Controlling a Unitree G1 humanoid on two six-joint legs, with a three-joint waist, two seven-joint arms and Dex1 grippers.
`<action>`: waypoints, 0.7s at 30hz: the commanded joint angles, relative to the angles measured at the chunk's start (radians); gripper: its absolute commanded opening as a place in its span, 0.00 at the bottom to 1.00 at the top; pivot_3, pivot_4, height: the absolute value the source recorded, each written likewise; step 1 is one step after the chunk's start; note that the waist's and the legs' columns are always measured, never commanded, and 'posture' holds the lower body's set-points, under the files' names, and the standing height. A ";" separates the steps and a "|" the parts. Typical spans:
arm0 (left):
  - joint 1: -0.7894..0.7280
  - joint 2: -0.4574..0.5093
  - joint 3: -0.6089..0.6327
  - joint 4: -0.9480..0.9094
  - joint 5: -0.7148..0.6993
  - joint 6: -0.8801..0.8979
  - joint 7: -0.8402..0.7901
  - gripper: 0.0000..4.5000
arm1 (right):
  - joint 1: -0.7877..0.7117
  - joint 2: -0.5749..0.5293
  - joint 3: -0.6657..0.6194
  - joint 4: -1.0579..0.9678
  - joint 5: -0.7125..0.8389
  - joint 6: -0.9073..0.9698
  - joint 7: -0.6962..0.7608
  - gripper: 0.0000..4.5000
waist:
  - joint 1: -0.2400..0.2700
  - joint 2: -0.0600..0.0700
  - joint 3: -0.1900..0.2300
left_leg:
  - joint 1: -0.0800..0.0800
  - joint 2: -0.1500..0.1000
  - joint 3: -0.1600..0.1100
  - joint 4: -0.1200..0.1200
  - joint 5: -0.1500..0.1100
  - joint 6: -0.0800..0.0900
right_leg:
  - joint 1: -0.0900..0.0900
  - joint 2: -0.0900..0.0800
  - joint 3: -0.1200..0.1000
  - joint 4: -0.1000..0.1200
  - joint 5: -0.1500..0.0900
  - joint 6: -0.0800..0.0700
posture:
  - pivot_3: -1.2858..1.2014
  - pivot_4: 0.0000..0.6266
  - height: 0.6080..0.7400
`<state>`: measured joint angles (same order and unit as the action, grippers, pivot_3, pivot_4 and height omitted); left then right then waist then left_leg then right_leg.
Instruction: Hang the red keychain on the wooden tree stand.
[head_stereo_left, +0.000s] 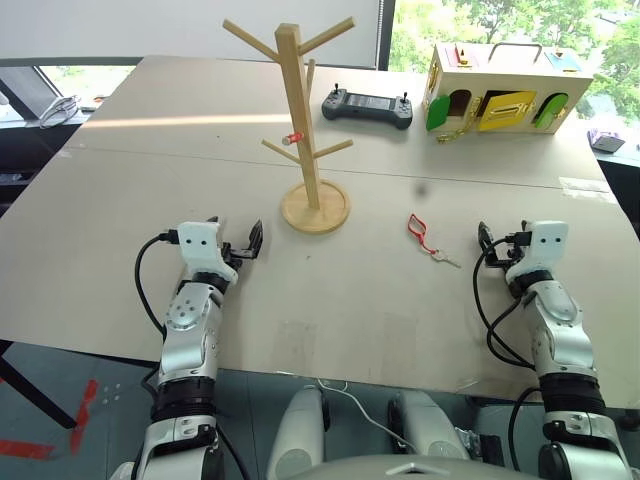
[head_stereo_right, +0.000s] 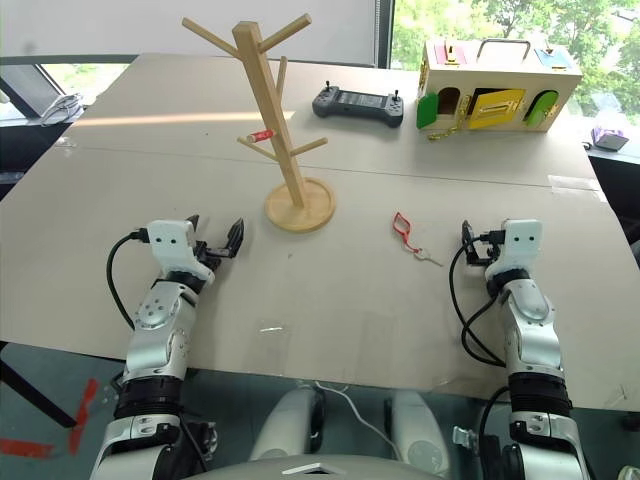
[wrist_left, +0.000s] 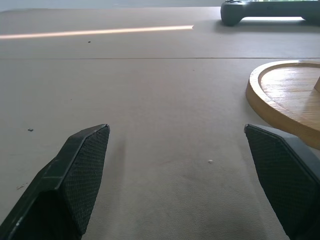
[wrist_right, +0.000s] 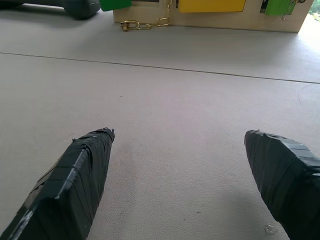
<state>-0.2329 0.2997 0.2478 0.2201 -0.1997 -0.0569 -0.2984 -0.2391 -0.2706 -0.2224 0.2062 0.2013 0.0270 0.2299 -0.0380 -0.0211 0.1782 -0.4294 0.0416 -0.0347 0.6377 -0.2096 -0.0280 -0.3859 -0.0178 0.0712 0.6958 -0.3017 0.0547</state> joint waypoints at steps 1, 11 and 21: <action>-0.007 0.009 0.006 -0.010 -0.010 -0.019 -0.007 1.00 | -0.007 -0.012 -0.023 -0.020 0.008 -0.022 -0.002 0.99 | 0.000 0.000 0.000 | 0.000 0.000 0.000 0.000 0.000 0.000 | 0.000 0.000 0.000 0.000 0.000 0.000 | 0.52 0.24 1.00; -0.016 0.006 0.000 0.009 -0.009 -0.038 -0.020 1.00 | -0.010 -0.011 -0.020 -0.018 0.005 -0.022 -0.004 0.99 | 0.000 0.000 0.000 | 0.000 0.000 0.000 0.000 0.000 0.000 | 0.000 0.000 0.000 0.000 0.000 0.000 | 0.52 0.24 1.00; 0.003 -0.001 -0.029 -0.035 -0.040 -0.028 -0.096 1.00 | -0.012 -0.009 -0.014 -0.029 0.011 -0.005 0.001 0.99 | 0.000 0.000 0.000 | 0.000 0.000 0.000 0.000 0.000 0.000 | 0.000 0.000 0.000 0.000 0.000 0.000 | 0.52 0.24 1.00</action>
<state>-0.2361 0.2995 0.2376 0.2331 -0.2135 -0.0752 -0.3545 -0.2414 -0.2705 -0.2222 0.2069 0.2013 0.0287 0.2291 -0.0379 -0.0210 0.1781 -0.4294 0.0416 -0.0346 0.6377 -0.2096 -0.0280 -0.3859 -0.0178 0.0712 0.6959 -0.3017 0.0547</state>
